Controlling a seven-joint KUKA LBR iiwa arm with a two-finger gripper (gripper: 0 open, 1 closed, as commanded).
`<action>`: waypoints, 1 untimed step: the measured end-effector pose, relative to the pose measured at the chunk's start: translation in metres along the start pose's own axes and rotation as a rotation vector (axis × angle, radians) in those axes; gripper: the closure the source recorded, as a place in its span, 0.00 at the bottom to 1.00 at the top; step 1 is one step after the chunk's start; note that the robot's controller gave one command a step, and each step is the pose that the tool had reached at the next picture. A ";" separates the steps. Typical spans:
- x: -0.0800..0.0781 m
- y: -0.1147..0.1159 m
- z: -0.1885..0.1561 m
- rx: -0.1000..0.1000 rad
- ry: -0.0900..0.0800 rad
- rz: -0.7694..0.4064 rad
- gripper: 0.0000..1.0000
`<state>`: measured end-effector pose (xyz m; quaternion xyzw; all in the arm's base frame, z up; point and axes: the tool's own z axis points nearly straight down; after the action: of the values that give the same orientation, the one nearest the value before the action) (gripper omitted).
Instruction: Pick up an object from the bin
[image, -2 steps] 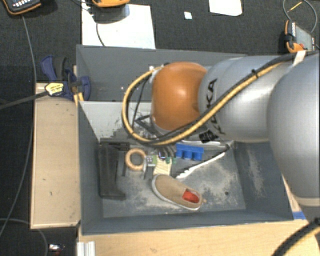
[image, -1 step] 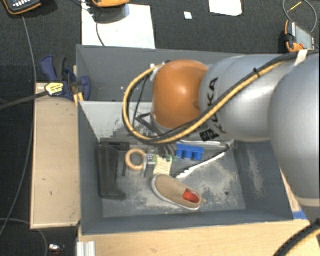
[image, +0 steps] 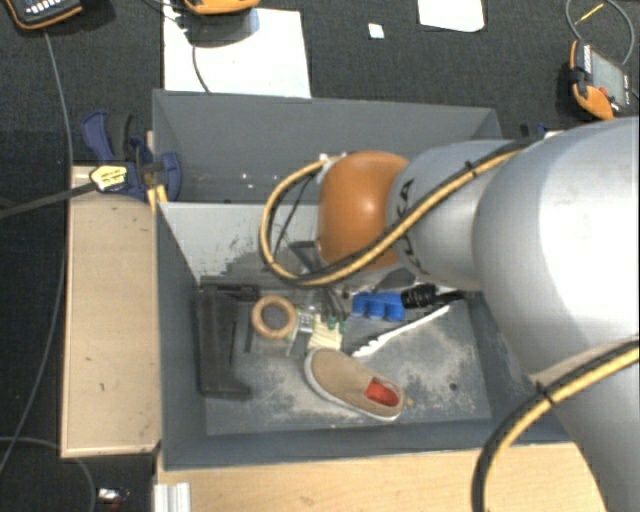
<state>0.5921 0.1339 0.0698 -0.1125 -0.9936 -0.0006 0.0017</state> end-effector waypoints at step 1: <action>0.026 -0.013 -0.001 -0.006 -0.010 0.151 0.00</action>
Offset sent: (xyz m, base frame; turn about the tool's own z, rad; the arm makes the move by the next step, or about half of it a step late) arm -0.0198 0.0209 0.0002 0.1893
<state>0.5634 0.1271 0.0704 -0.1874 -0.9823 -0.0030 -0.0034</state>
